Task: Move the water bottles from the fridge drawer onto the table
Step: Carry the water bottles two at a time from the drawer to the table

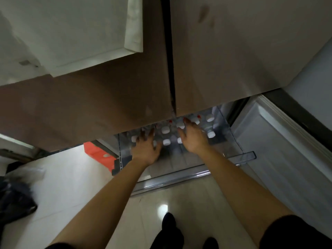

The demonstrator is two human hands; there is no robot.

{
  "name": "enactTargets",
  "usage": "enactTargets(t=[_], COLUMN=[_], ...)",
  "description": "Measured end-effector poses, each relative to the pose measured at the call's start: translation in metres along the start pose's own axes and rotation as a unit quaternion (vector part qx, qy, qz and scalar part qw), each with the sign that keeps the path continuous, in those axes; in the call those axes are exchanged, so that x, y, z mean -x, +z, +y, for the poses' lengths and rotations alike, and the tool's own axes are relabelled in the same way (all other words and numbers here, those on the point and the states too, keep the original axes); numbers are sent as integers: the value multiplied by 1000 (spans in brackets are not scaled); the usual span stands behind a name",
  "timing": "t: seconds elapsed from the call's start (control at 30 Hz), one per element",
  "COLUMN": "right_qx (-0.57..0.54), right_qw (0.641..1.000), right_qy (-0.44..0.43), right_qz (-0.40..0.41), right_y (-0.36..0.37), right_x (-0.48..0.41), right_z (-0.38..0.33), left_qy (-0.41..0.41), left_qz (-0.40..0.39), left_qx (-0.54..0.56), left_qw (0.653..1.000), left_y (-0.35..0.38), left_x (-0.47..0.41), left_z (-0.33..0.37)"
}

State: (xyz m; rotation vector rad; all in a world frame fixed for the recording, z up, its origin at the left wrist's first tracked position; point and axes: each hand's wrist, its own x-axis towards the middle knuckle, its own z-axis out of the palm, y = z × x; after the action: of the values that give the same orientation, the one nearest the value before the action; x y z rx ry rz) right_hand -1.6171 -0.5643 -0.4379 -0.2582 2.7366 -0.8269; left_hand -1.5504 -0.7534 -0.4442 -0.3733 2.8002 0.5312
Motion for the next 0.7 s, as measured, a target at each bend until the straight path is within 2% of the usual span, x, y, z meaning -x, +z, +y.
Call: enactTargets(t=[0.2, 0.37, 0.5, 0.6, 0.7], right_qx=[-100, -97, -70, -118, -130], right_qw=[989, 985, 980, 964, 970], right_qy=[105, 136, 158, 188, 171], right_qz=[-21, -34, -101, -144, -115], right_y=[12, 8, -2, -11, -18], right_x=[-23, -23, -4, 8, 20], right_z=[-11, -16, -18, -17, -18], left_qy=[17, 4, -3, 10, 7], left_qz=[-11, -4, -46, -71, -38], left_qx=[56, 74, 83, 77, 70], left_qw=[998, 997, 995, 994, 997], left_y=[5, 6, 9, 6, -3], left_x=[-21, -12, 11, 24, 40], left_z=[0, 2, 0, -2, 3])
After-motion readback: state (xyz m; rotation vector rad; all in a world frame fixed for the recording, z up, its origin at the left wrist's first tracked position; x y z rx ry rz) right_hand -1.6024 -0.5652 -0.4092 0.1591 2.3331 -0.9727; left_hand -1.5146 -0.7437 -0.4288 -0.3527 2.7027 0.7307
